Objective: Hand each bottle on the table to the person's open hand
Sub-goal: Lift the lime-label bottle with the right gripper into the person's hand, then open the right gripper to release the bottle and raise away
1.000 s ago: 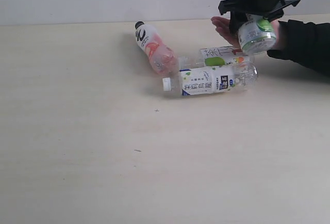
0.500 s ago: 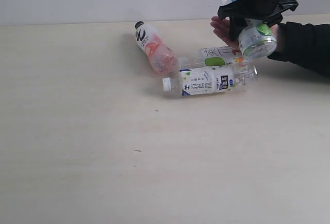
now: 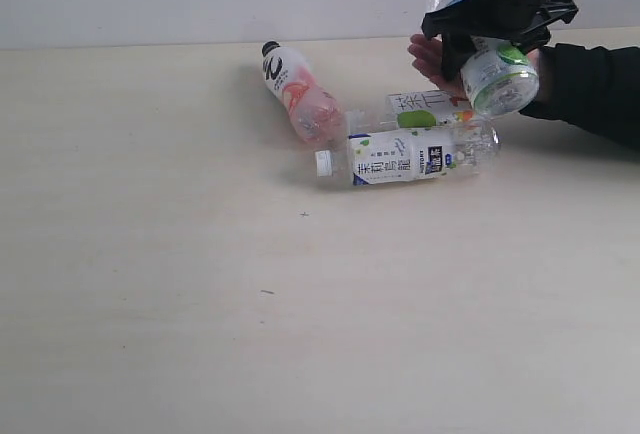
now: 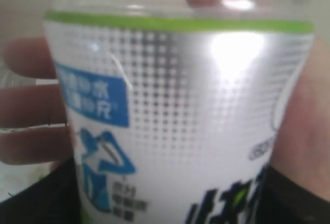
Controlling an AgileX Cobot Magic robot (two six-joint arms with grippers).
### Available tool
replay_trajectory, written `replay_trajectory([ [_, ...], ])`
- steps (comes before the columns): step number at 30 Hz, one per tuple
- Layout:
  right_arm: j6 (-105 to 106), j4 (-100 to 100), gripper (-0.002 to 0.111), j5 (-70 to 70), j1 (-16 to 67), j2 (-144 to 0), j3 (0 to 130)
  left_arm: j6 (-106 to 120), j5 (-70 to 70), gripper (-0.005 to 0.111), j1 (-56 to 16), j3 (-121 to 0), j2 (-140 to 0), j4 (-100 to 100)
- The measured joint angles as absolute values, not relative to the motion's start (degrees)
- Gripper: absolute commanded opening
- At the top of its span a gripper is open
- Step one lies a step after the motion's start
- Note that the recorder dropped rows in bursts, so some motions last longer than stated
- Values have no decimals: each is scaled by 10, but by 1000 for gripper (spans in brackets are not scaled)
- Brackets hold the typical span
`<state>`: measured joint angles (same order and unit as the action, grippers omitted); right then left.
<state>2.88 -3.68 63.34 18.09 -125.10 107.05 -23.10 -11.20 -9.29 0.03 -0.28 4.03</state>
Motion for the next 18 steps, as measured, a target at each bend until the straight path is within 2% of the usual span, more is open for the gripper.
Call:
replay_trajectory([
  [6, 37, -43, 76, 633, 181, -1251, 1070, -231, -112, 0, -93, 0, -3, 40],
  [18, 45, -35, 77, 634, 182, -1221, 1070, -231, -112, 0, -93, 0, -3, 40],
])
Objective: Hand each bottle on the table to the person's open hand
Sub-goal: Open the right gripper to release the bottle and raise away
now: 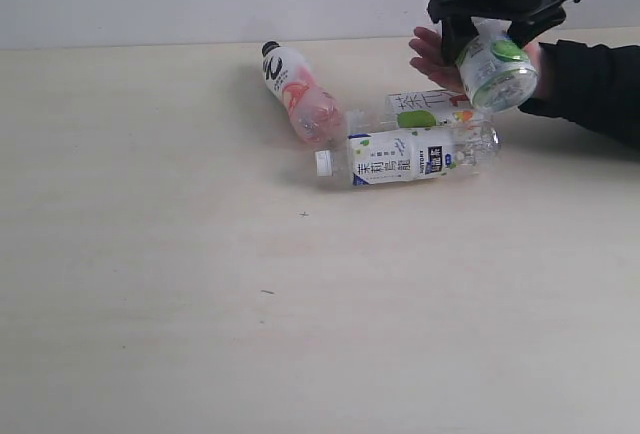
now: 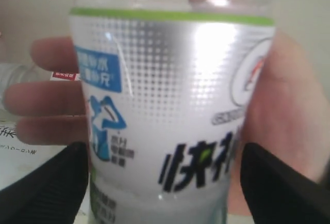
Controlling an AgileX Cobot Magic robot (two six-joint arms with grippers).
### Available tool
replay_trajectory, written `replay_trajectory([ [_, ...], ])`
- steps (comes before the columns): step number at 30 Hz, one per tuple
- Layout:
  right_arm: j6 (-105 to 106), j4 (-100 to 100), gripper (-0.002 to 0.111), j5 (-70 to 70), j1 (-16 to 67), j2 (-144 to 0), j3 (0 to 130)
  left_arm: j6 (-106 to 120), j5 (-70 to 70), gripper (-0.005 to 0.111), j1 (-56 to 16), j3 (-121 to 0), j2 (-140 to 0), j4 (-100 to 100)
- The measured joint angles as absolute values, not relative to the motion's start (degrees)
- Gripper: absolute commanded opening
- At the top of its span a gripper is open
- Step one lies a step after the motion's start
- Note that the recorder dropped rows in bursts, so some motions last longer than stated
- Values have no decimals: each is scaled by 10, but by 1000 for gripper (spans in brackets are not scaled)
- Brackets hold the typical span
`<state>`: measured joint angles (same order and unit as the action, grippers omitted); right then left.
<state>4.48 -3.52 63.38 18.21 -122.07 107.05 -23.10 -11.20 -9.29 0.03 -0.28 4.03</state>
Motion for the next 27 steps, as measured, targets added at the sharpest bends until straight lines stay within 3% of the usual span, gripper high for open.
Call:
replay_trajectory([
  [9, 45, -32, 77, 625, 182, -1159, 1070, -231, -112, 0, -93, 0, -3, 40],
  [13, 47, -32, 68, 629, 182, -1132, 1070, -231, -112, 0, -93, 0, -3, 40],
  [20, 55, -32, 40, 653, 182, -1077, 1070, -231, -112, 0, -93, 0, -3, 40],
  [24, 55, -48, 0, 686, 182, -1044, 1070, -231, -112, 0, -93, 0, -3, 40],
  [27, 66, -74, 0, 698, 182, -1028, 1070, -231, -112, 0, -93, 0, -3, 40],
])
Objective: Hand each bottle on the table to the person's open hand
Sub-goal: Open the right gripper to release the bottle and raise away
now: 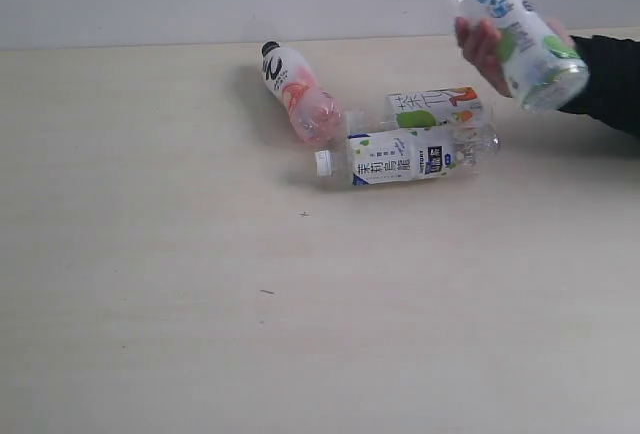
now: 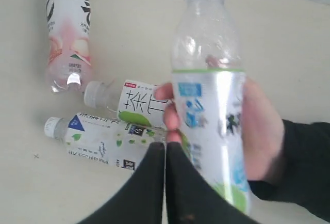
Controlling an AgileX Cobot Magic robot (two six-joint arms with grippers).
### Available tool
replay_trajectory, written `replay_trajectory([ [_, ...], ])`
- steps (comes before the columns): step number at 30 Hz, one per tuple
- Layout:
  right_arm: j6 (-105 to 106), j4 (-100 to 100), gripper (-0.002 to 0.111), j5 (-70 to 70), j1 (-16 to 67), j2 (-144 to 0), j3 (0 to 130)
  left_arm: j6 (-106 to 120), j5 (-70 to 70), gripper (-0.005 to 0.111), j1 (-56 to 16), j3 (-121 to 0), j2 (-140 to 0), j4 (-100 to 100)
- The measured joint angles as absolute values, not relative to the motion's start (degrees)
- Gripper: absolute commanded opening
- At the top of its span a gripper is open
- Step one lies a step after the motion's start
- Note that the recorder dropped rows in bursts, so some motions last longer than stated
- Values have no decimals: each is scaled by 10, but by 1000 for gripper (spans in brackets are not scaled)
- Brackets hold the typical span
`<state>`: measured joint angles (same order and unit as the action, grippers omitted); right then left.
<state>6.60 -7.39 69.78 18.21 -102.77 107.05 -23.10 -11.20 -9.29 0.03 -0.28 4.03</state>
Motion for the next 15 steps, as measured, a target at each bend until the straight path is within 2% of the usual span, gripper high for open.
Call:
replay_trajectory([
  [8, 113, -153, 0, 702, 182, -1015, 1029, -231, -112, 0, -93, 0, -3, 40],
  [15, 145, -136, 0, 698, 182, -924, 928, -231, -112, 0, -93, 0, -3, 40],
])
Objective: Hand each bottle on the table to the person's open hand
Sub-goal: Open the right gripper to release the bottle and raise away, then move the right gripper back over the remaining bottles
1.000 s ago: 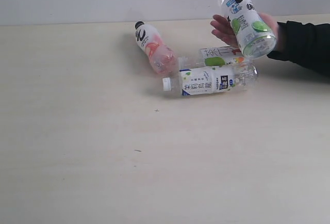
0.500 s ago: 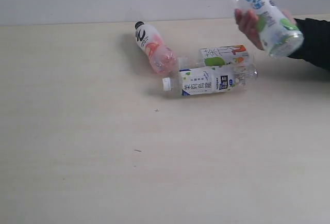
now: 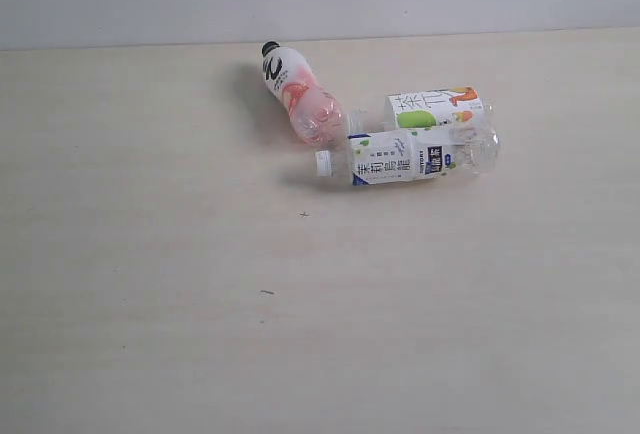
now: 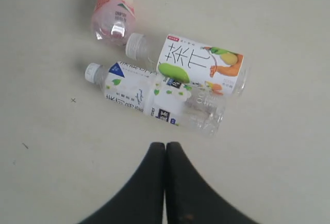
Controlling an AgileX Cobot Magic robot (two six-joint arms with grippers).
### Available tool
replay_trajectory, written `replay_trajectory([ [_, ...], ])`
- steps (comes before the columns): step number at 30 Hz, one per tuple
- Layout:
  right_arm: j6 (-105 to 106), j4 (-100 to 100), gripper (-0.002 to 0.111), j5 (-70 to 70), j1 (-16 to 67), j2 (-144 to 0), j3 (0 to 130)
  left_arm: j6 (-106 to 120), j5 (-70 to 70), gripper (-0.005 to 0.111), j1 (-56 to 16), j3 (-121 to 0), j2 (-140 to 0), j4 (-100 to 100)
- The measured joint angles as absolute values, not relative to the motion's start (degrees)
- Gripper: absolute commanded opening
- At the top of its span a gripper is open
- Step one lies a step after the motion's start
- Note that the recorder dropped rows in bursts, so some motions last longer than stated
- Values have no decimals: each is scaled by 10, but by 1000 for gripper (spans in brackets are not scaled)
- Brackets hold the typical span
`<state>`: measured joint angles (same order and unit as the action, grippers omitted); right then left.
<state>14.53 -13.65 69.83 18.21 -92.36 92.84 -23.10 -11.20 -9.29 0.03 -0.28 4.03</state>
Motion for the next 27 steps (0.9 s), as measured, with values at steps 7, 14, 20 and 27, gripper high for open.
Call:
replay_trajectory([
  [7, 156, -157, 0, 617, 182, -833, 790, -231, -112, 0, -93, 0, -3, 41],
  [14, 238, -255, 0, 453, 182, -720, 621, -231, -112, 0, -93, 0, -3, 41],
  [20, 297, -332, 0, 354, 182, -665, 531, -230, -112, 0, -93, 0, -3, 41],
  [27, 304, -368, 0, 331, 182, -675, 516, -230, -112, 0, -93, 0, -3, 41],
])
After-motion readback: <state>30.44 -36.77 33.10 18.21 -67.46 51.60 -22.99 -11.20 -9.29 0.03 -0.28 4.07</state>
